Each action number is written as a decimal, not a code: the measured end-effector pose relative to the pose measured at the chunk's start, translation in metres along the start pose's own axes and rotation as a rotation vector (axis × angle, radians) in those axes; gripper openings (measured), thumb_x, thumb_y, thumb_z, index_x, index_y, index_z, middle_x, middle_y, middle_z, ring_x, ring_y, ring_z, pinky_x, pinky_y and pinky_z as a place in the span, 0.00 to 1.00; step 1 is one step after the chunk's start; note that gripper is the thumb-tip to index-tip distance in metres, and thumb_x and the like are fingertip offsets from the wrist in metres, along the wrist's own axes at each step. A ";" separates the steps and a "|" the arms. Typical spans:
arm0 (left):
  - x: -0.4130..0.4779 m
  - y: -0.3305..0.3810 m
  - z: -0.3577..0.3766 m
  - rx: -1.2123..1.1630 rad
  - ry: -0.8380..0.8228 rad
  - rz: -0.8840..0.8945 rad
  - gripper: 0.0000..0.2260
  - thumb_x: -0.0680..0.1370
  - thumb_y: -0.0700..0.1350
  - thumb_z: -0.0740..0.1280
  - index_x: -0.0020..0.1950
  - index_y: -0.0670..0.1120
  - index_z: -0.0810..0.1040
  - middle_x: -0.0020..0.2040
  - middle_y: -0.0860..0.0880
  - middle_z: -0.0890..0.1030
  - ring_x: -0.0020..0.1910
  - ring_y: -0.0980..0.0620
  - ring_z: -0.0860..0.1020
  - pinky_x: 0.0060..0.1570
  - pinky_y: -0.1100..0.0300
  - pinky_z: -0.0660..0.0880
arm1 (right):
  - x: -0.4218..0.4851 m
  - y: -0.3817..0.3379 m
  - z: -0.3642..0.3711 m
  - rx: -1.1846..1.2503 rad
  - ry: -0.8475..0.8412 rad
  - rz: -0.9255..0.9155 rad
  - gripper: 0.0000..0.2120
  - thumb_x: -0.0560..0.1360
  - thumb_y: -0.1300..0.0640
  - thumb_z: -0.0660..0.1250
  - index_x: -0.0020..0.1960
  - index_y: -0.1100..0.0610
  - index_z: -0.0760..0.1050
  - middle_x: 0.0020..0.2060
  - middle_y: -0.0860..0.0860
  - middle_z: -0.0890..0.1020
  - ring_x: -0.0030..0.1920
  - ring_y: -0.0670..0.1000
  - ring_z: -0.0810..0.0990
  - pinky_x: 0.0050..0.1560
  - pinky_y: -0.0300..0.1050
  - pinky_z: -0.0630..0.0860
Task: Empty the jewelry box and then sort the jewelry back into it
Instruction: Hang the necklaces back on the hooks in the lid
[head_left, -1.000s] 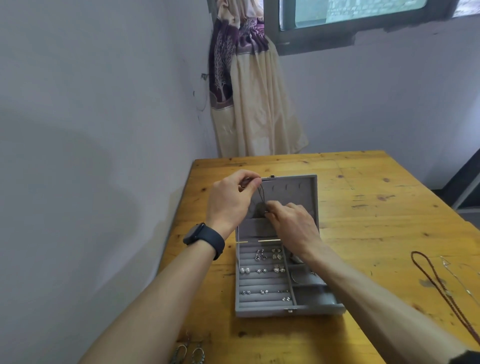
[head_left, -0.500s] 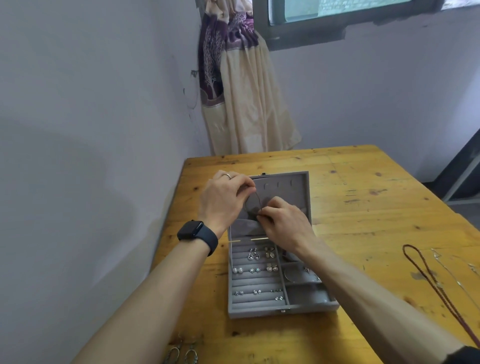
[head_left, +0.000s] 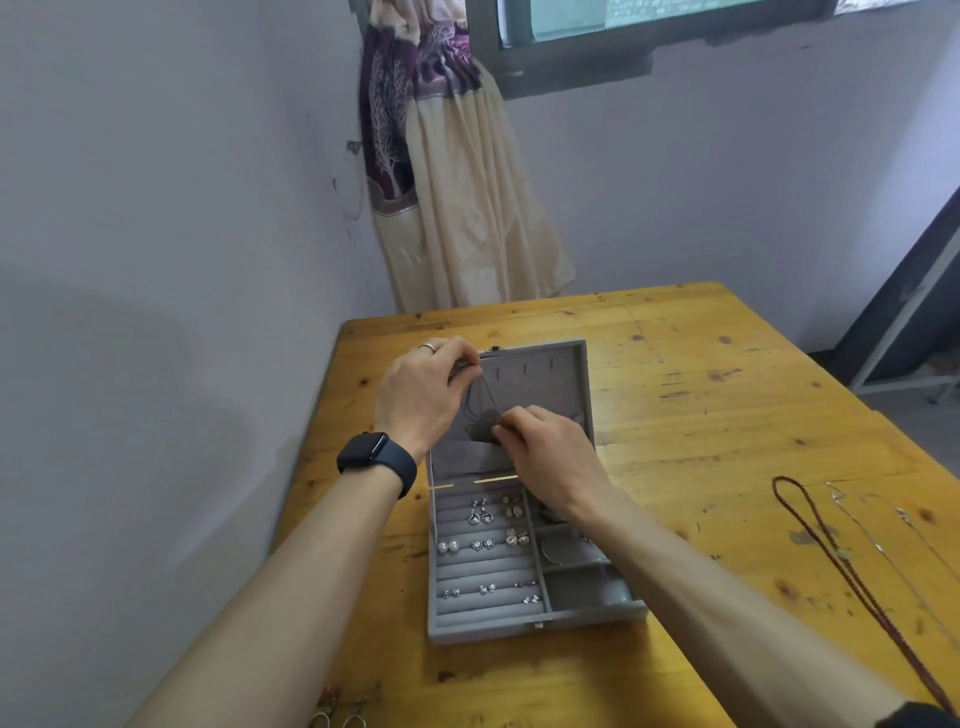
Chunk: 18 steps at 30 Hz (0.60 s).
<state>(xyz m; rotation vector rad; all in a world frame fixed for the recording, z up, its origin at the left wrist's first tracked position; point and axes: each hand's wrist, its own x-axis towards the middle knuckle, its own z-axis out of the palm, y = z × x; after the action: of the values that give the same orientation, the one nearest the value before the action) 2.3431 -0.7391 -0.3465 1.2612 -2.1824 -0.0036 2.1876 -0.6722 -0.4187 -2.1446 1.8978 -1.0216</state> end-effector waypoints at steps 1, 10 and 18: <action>0.001 -0.001 0.000 0.001 -0.005 0.002 0.03 0.79 0.51 0.69 0.49 0.52 0.79 0.49 0.54 0.82 0.47 0.50 0.79 0.45 0.52 0.76 | -0.001 0.001 0.000 0.022 0.004 0.010 0.10 0.82 0.50 0.62 0.56 0.54 0.77 0.49 0.52 0.82 0.46 0.60 0.81 0.44 0.54 0.77; 0.008 -0.005 -0.008 0.067 0.015 0.087 0.06 0.77 0.51 0.72 0.46 0.50 0.80 0.44 0.52 0.82 0.43 0.48 0.79 0.43 0.51 0.76 | 0.005 -0.014 -0.009 0.015 0.115 0.041 0.13 0.81 0.39 0.55 0.60 0.45 0.68 0.50 0.45 0.82 0.45 0.60 0.83 0.42 0.53 0.79; 0.008 -0.008 -0.011 0.060 -0.015 0.089 0.06 0.74 0.47 0.75 0.42 0.49 0.79 0.45 0.52 0.82 0.44 0.47 0.78 0.44 0.49 0.77 | 0.030 -0.026 -0.013 0.036 0.096 0.134 0.10 0.81 0.45 0.59 0.54 0.50 0.73 0.50 0.49 0.83 0.48 0.63 0.81 0.43 0.54 0.74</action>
<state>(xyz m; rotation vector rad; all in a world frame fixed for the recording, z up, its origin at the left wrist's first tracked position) 2.3522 -0.7466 -0.3360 1.1990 -2.2642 0.0890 2.2024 -0.6896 -0.3836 -1.9520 2.0169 -1.1411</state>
